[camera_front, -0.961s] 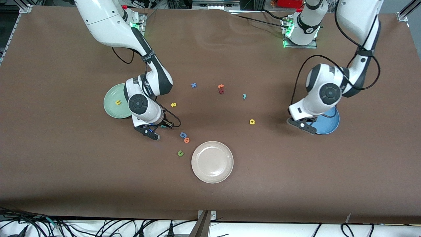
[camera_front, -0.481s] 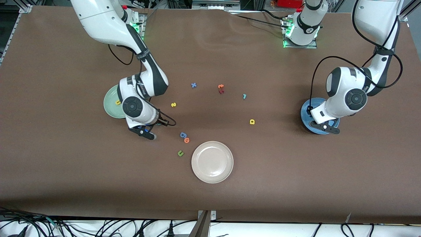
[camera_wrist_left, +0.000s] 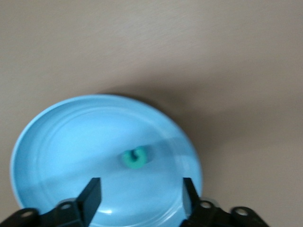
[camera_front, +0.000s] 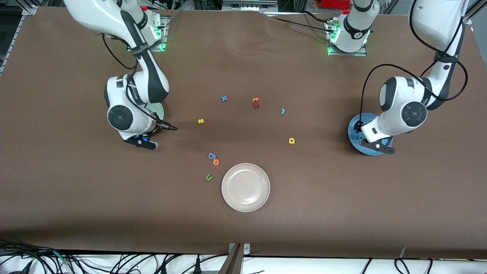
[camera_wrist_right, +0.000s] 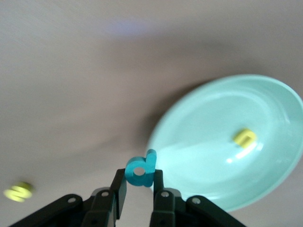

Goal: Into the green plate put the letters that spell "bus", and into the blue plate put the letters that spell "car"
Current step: 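Place the teal d on the green plate with the right gripper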

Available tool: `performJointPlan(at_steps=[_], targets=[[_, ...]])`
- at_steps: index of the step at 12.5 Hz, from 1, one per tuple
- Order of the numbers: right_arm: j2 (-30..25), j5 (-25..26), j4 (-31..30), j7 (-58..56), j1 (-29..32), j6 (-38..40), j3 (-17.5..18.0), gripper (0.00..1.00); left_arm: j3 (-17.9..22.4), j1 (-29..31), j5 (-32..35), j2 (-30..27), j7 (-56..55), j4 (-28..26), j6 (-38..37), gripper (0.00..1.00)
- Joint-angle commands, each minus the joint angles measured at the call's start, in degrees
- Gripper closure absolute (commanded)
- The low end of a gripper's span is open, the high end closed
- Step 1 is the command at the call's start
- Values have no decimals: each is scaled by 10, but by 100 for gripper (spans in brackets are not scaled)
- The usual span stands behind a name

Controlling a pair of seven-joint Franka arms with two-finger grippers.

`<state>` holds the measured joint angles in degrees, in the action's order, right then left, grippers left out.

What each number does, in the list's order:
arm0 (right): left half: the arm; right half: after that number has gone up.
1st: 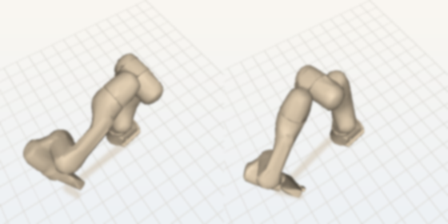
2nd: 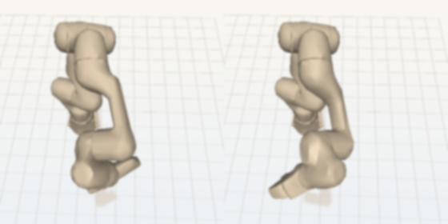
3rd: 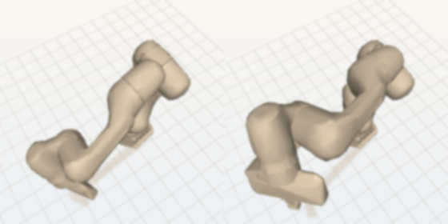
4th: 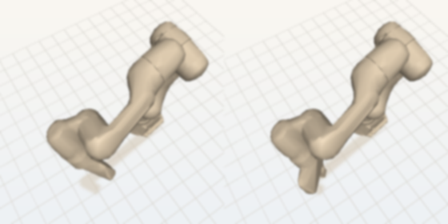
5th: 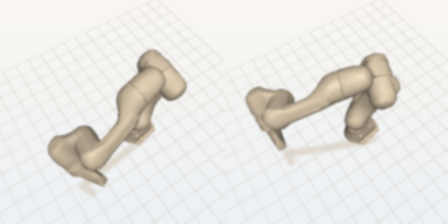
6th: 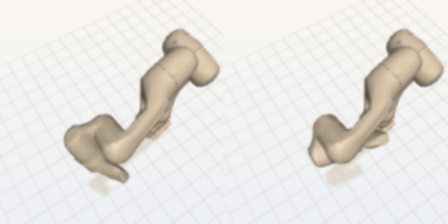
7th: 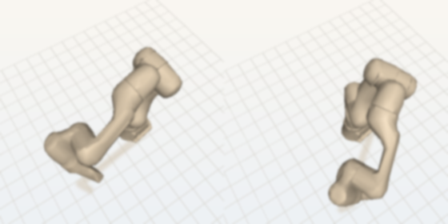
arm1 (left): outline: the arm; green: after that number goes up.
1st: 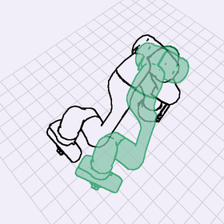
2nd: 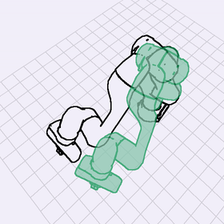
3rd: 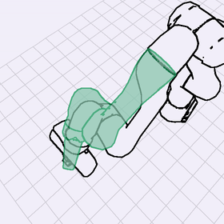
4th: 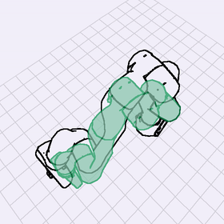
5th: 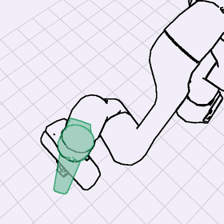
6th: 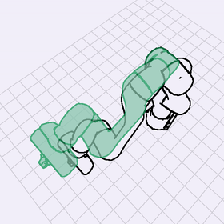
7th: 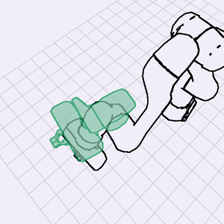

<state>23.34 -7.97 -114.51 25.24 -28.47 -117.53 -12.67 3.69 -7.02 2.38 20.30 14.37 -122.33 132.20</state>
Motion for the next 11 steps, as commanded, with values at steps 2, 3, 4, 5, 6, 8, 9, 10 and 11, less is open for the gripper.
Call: performJointPlan(at_steps=[2,3,4,5,6,8,9,10,11], targets=[[-44,-4,-91,-63,-2,-26,-26,87,-39,-67,-11,-17,1,8,-2,1],[-42,-3,-104,-63,-2,-39,-26,85,-43,-87,-12,-16,1,20,1,1],[-37,-3,-108,-63,-2,-45,-26,83,-43,-106,-14,-12,-1,31,1,2],[-34,-4,-108,-63,-2,-45,-26,64,-43,-120,-14,-7,-20,45,3,4],[-33,-4,-106,-63,-2,-42,-26,15,-43,-130,-14,2,-44,60,11,7],[-39,-3,-97,-56,-2,-35,-26,2,-43,-154,-21,24,-103,88,17,7],[-42,-5,-86,-52,-4,-23,-22,2,-43,-166,-38,36,-131,96,18,7],[-42,-8,-65,-42,-7,-6,-20,2,-43,-180,-52,46,-151,104,18,1],[-41,-8,-47,-17,-9,3,-4,3,-43,-185,-64,54,-177,105,19,1]])
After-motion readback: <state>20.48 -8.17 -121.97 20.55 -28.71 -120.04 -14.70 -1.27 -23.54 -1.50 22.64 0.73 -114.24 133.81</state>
